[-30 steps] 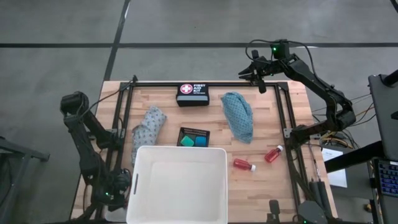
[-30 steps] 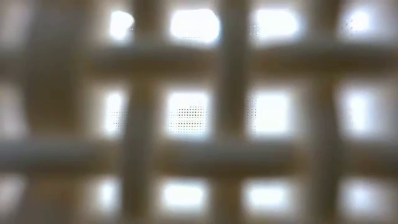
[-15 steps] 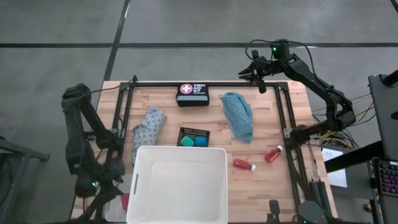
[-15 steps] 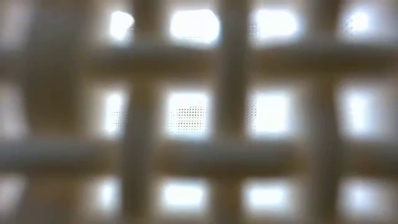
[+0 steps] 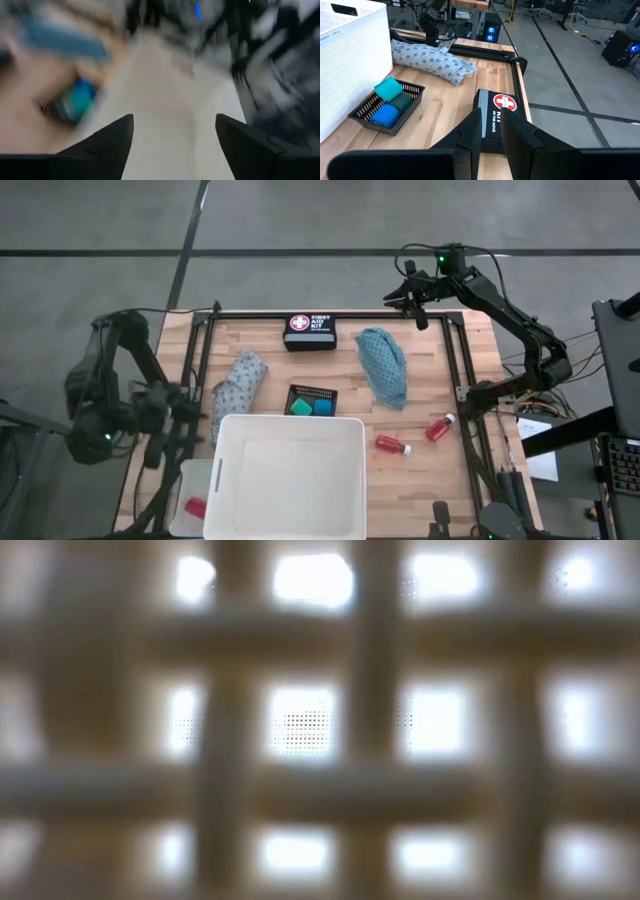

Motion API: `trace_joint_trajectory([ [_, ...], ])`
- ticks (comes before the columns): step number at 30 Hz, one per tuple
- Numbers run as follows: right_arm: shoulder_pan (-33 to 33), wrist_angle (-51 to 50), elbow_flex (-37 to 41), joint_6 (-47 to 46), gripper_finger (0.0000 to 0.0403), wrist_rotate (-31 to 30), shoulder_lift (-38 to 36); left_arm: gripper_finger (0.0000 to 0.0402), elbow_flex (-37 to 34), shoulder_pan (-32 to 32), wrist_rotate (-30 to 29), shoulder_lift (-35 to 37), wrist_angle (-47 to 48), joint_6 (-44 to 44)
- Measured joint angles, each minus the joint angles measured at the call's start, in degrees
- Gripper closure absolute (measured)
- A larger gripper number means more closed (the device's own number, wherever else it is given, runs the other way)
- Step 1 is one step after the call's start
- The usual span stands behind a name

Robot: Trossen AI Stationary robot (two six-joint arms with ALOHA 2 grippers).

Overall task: Pick & Place Medicine items
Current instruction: Put the right red medicine bottle into the white bin

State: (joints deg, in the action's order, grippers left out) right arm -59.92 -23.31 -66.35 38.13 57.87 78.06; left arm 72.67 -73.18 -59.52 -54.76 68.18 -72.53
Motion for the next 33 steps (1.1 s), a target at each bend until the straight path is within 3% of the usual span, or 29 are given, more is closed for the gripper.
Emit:
trace_joint_trajectory([
  [3,0.0,0.02,0.0,0.0,0.0335,0.0,-0.01,0.0116,2.18,0.87,-13.65,0.14,0.05,6.92],
  [5,0.0,0.02,0.0,0.0,0.0335,0.0,0.0,0.0116,2.55,3.16,-19.79,0.49,-0.06,7.56],
  [9,0.0,0.0,0.0,0.0,0.0335,0.0,0.0,0.0116,2.34,12.38,-16.67,2.16,-0.44,7.57],
  [15,0.0,0.0,0.0,0.0,0.0335,0.0,0.0,0.0116,2.31,34.11,-2.74,1.82,-4.96,14.36],
  [19,0.02,0.02,0.0,0.0,0.0335,0.0,-0.01,0.0116,2.05,48.99,8.61,0.01,-12.26,35.94],
  [25,0.0,0.02,0.0,0.0,0.0335,0.0,0.0,0.0116,2.03,71.03,30.95,-3.0,-26.6,62.01],
  [29,0.01,0.0,0.0,0.0,0.0335,0.0,0.0,0.0116,2.03,84.71,50.53,-5.87,-35.41,70.96],
  [33,0.02,0.02,0.0,0.0,0.0335,0.0,0.0,0.0116,2.03,94.05,67.65,-10.15,-40.02,76.1],
])
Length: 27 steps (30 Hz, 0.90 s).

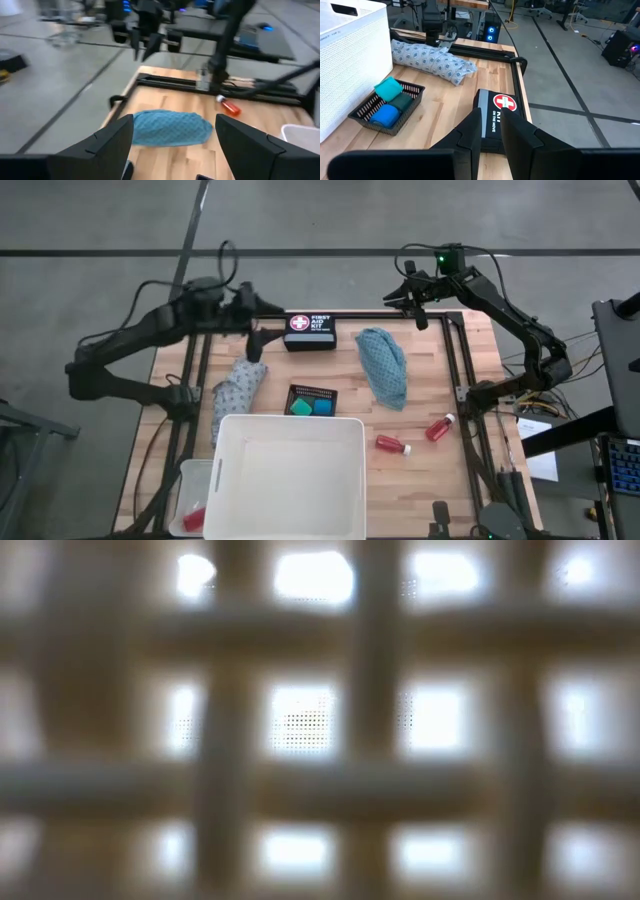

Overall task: Pick & Place Medicine items
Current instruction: Put the right red medicine bottle into the white bin

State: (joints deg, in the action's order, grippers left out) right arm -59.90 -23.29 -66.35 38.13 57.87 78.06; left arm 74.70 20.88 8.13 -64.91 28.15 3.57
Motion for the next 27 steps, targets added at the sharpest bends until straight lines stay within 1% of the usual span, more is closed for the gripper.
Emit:
trace_joint_trajectory([
  [2,-0.01,0.0,0.0,0.0,0.0335,0.0,0.0,0.0116,0.0,2.29,6.03,-2.53,-1.9,2.12],
  [4,-0.02,-0.01,0.0,0.0,0.0335,0.0,0.0,0.0116,0.0,3.56,10.17,-5.04,-2.49,4.91],
  [7,-0.02,-0.02,0.0,0.0,0.0335,0.0,0.0,0.0116,-0.04,4.5,15.28,-8.73,-4.32,8.35],
  [12,-0.02,-0.02,0.0,0.0,0.0335,0.0,-0.01,0.0117,-0.04,5.43,21.36,-12.58,-9.98,8.51],
  [18,-0.02,0.0,0.0,0.0,0.0335,0.0,0.0,0.0117,-0.13,5.53,23.02,-13.96,-11.02,9.13],
  [20,0.0,-0.02,0.0,0.0,0.0335,0.0,0.0,0.0117,-1.59,5.66,23.0,-14.01,-12.45,9.54],
  [23,-0.02,0.0,0.0,0.0,0.0335,0.0,0.0,0.0117,-6.61,5.96,22.13,-14.0,-20.47,6.33],
  [27,0.0,0.0,0.0,0.0,0.0335,0.0,0.0,0.0117,-15.68,6.28,18.28,-14.07,-37.66,-3.83],
])
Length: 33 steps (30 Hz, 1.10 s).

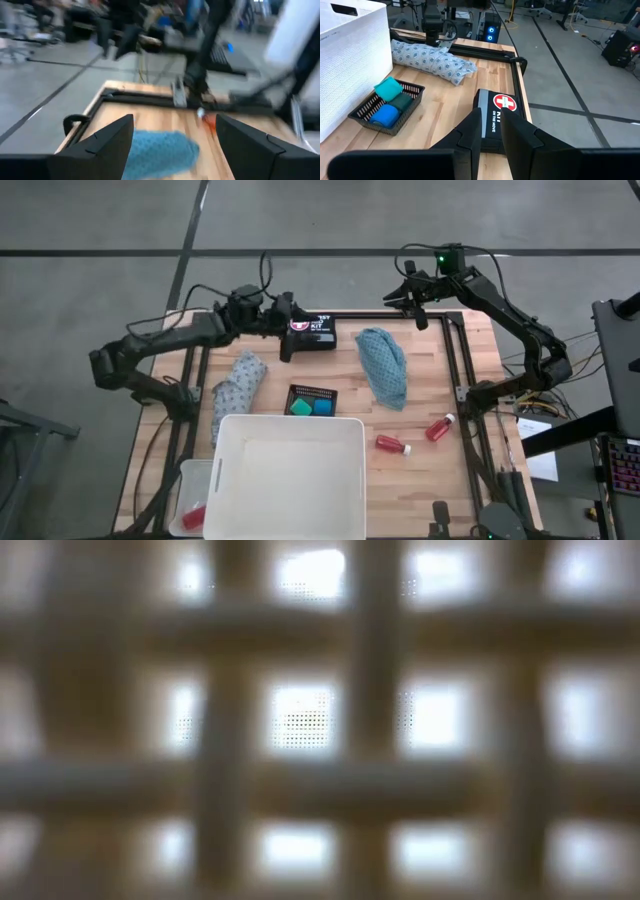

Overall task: Pick & Place Medicine items
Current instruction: Put the right red medicine bottle into the white bin

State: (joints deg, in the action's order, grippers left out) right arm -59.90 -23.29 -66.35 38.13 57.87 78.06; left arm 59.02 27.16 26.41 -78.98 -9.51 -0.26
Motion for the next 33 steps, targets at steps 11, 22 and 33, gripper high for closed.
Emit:
trace_joint_trajectory([
  [11,-0.02,0.0,0.0,-0.02,0.0335,0.0,0.0,0.0117,-14.51,-0.02,-6.59,0.09,-26.74,-14.41],
  [22,-0.01,0.0,0.0,0.0,0.0335,0.0,0.0,0.0117,-17.66,-0.15,-8.26,0.11,-22.49,-11.1],
  [33,0.0,0.0,0.0,0.0,0.0335,0.0,0.0,0.0117,-17.61,-0.11,-5.41,1.06,-25.41,2.22],
])
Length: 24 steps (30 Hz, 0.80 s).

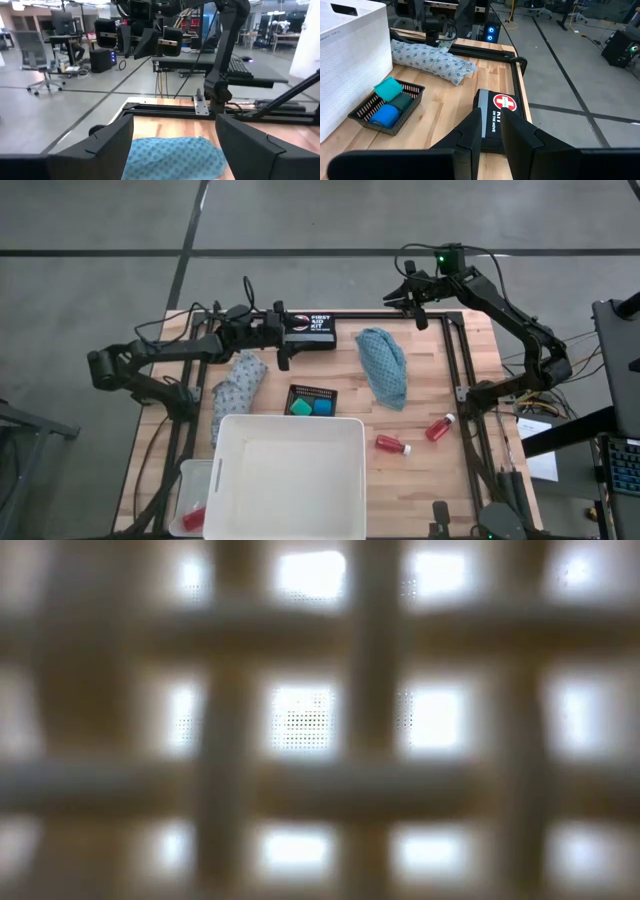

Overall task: Pick & Place Medicine items
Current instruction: Put the right red medicine bottle into the white bin

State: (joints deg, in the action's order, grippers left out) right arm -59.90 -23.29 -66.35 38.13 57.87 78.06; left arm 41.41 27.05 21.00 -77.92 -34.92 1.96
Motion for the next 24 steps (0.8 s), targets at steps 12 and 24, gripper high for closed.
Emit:
trace_joint_trajectory([
  [12,-0.02,0.0,0.0,0.0,0.0335,0.0,0.0,0.0116,-0.22,-0.07,0.02,0.17,0.62,-0.78],
  [24,0.0,0.03,0.0,-0.32,0.0335,0.07,0.0,0.0116,-0.46,-0.11,0.02,0.19,1.77,-0.88],
])
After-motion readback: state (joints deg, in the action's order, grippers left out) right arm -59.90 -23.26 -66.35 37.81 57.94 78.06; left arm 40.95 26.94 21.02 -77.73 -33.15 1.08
